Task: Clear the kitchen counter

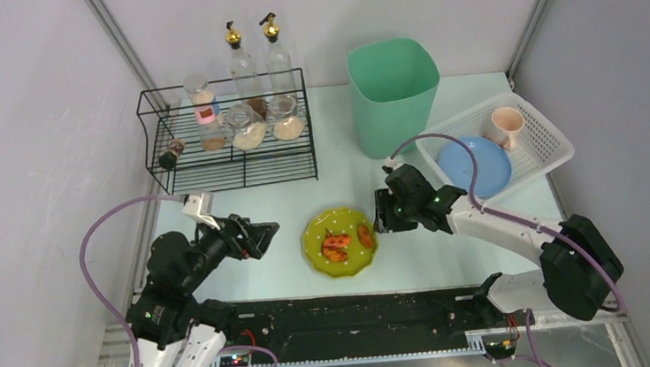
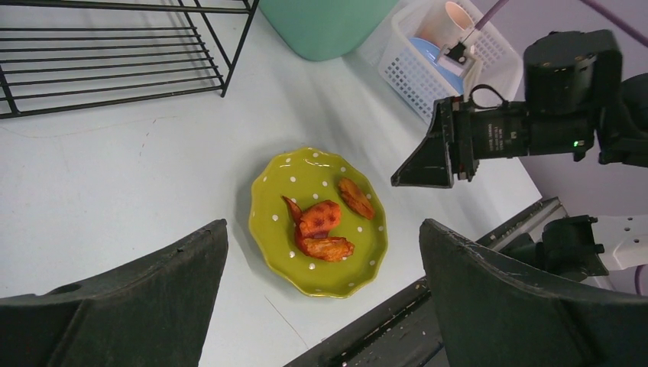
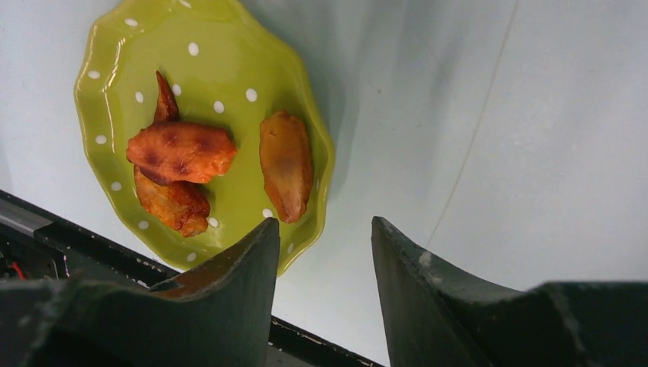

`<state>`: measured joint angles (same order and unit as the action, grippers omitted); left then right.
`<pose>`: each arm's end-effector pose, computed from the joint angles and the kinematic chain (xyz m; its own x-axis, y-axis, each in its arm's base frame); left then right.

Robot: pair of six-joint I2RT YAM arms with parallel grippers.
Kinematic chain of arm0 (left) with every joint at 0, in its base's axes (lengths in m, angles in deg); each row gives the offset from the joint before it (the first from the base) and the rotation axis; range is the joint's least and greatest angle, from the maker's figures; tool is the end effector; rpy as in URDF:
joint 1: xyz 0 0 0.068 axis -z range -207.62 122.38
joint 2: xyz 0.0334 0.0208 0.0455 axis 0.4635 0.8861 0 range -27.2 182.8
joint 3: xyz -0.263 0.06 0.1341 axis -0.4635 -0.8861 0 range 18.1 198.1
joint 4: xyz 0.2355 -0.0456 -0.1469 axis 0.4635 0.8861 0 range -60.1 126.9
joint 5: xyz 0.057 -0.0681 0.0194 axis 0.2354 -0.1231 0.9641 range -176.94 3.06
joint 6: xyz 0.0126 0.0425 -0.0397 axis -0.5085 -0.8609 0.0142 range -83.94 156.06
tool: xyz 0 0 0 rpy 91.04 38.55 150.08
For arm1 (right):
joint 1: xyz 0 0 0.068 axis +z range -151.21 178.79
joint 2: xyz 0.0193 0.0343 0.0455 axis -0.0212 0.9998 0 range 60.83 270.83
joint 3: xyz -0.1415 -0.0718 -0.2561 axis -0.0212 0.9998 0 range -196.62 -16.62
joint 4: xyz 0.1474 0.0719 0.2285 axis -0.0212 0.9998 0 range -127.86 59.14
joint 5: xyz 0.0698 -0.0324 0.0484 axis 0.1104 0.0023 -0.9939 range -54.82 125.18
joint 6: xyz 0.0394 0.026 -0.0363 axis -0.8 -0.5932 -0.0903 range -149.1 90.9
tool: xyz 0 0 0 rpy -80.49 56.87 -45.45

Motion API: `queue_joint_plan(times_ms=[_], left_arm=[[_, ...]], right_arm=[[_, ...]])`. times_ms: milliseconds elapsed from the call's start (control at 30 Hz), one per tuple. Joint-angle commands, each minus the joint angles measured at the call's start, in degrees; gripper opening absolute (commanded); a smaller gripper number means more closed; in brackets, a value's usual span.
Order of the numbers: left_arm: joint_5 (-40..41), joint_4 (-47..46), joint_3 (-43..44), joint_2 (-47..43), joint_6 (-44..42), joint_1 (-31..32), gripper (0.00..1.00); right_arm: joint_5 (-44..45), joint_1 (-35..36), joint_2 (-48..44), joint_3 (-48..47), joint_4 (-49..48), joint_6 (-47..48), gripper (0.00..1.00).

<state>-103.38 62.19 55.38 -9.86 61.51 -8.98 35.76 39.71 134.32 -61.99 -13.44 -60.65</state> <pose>0.0744 -0.0381 0.3233 -0.4273 -0.2909 -0.8560 0.4262 0.7702 -0.4745 0.2052 0.1773 0.2288 -0.8514 -0.0458 -0.5225 -0.2405 0.9194 0.3113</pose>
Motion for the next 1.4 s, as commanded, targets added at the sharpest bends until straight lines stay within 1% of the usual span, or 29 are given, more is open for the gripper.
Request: queue_joint_plan(times_ms=[0, 200, 500, 767, 1000, 1167, 1267, 1367], left_arm=[[0.7, -0.8, -0.3, 0.8, 0.1, 0.1, 0.98], [0.7, -0.8, -0.2, 1.1, 0.0, 0.1, 0.98], [0.9, -0.8, -0.2, 1.0, 0.1, 0.2, 0.98], [1.0, -0.8, -0.3, 1.0, 0.1, 0.1, 0.98], [1.2, -0.7, -0.3, 1.1, 0.1, 0.2, 0.98], [1.2, -0.8, -0.2, 1.2, 0.0, 0.1, 0.98], [1.2, -0.7, -0.3, 1.2, 0.1, 0.2, 0.98], [1.2, -0.8, -0.3, 1.2, 0.1, 0.2, 0.98]], right_arm=[[-6.0, 0.5, 2.7, 1.7, -8.0, -1.8, 0.50], [-5.5, 0.9, 6.5, 2.4, -9.5, -2.4, 0.48], [-4.8, 2.1, 9.2, 4.1, -10.7, -3.1, 0.42], [-2.9, 2.7, 9.5, 6.1, -12.7, -4.9, 0.37], [1.6, 2.6, 7.8, 6.7, -13.2, -6.9, 0.33], [2.7, 2.7, 4.4, 7.7, -14.4, -6.8, 0.33], [2.8, 3.1, 1.7, 8.4, -14.6, -6.6, 0.38], [3.0, 3.2, 0.5, 8.7, -14.3, -6.8, 0.40]])
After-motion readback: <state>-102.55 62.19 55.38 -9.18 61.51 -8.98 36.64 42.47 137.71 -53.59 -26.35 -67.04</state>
